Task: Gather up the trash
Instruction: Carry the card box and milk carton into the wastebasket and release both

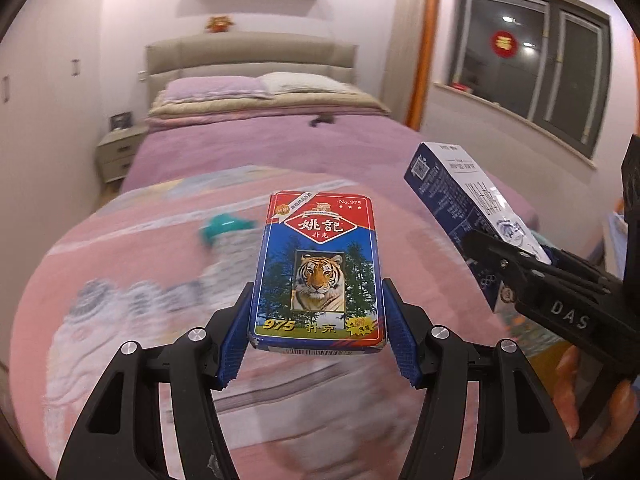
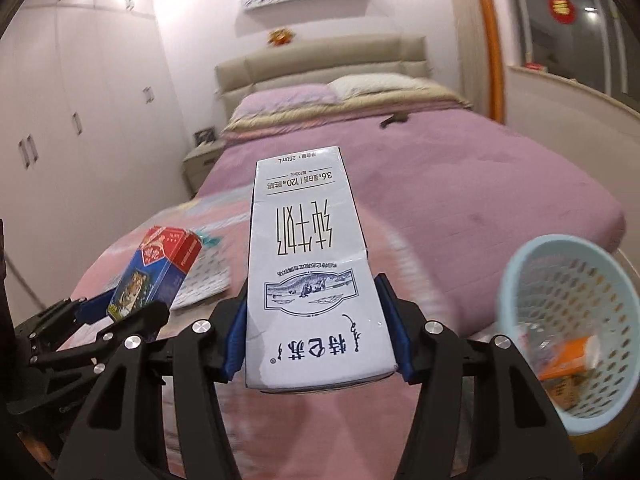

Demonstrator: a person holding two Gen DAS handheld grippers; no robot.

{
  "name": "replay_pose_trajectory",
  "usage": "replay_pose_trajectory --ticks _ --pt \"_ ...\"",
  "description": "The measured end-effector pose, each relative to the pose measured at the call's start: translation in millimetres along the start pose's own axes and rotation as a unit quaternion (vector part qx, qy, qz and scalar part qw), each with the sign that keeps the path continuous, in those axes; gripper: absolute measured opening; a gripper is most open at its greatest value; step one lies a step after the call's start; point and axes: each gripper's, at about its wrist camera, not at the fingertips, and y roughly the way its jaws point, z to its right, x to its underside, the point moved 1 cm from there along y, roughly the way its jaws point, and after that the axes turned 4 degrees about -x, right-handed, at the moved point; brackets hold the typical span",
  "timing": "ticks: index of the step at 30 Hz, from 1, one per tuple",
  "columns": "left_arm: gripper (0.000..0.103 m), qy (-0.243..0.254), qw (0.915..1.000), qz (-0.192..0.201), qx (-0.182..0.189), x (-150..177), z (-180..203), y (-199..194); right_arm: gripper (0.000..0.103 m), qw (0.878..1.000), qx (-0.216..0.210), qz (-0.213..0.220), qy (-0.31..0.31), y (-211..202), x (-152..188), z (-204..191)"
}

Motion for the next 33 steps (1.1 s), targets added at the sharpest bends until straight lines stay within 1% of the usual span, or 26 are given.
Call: replay_pose_trajectory --ticks 3,5,8,10,12,17,21,23,24,25,27,30,33 --pt "0.058 0.013 0.9996 -0.006 0.024 -6.8 28.1 10.7 0.054 0.999 0.034 0.011 0.024 -12.7 1.7 35.7" --pt "0.058 0.03 0.9988 -0.009 0.037 -10.3 49.1 18.7 0.054 0.998 0.044 0.014 0.045 -19.5 3.4 57.3" --pt "0.058 0.062 0.9962 -0.011 0.06 -15.0 88.4 30.1 0.054 0.994 0.076 0.025 0.074 -33.1 5.8 94.9" --pt "0.058 0.071 0.9941 -0.015 0.081 -16.3 108.8 37.4 0.054 0.99 0.103 0.032 0.09 -41.5 7.4 118.4" --pt "0.058 0.08 0.9918 -0.021 0.098 -18.9 130.7 45.7 0.054 0.986 0.12 0.034 0.11 -50.4 9.5 142.6" --pt "0.058 0.107 0.9847 -0.028 0.135 -23.9 179.4 61.4 0.054 0.976 0.156 0.042 0.148 -68.3 11.5 189.3" --pt "0.059 0.123 0.9776 -0.034 0.167 -29.7 213.3 72.6 0.054 0.967 0.174 0.034 0.184 -73.4 18.2 223.2" --pt "0.059 0.129 0.9742 -0.04 0.181 -26.8 225.8 73.5 0.055 0.961 0.182 0.024 0.206 -72.2 24.4 241.3" --pt "0.063 0.134 0.9721 -0.046 0.187 -25.7 233.5 78.3 0.056 0.959 0.183 0.019 0.214 -71.6 27.4 247.6" --pt "0.069 0.135 0.9723 -0.048 0.185 -24.8 236.6 80.3 0.059 0.957 0.181 0.01 0.226 -70.6 32.9 258.2" --pt "0.073 0.135 0.9727 -0.05 0.182 -20.7 238.7 85.9 0.06 0.953 0.177 -0.006 0.247 -67.1 40.9 271.6" --pt "0.073 0.135 0.972 -0.059 0.183 -14.1 236.4 90.5 0.06 0.947 0.176 -0.018 0.267 -66.1 51.0 286.7" --pt "0.073 0.131 0.9736 -0.059 0.177 -9.0 226.8 90.2 0.06 0.945 0.178 -0.016 0.272 -68.4 53.8 287.5"
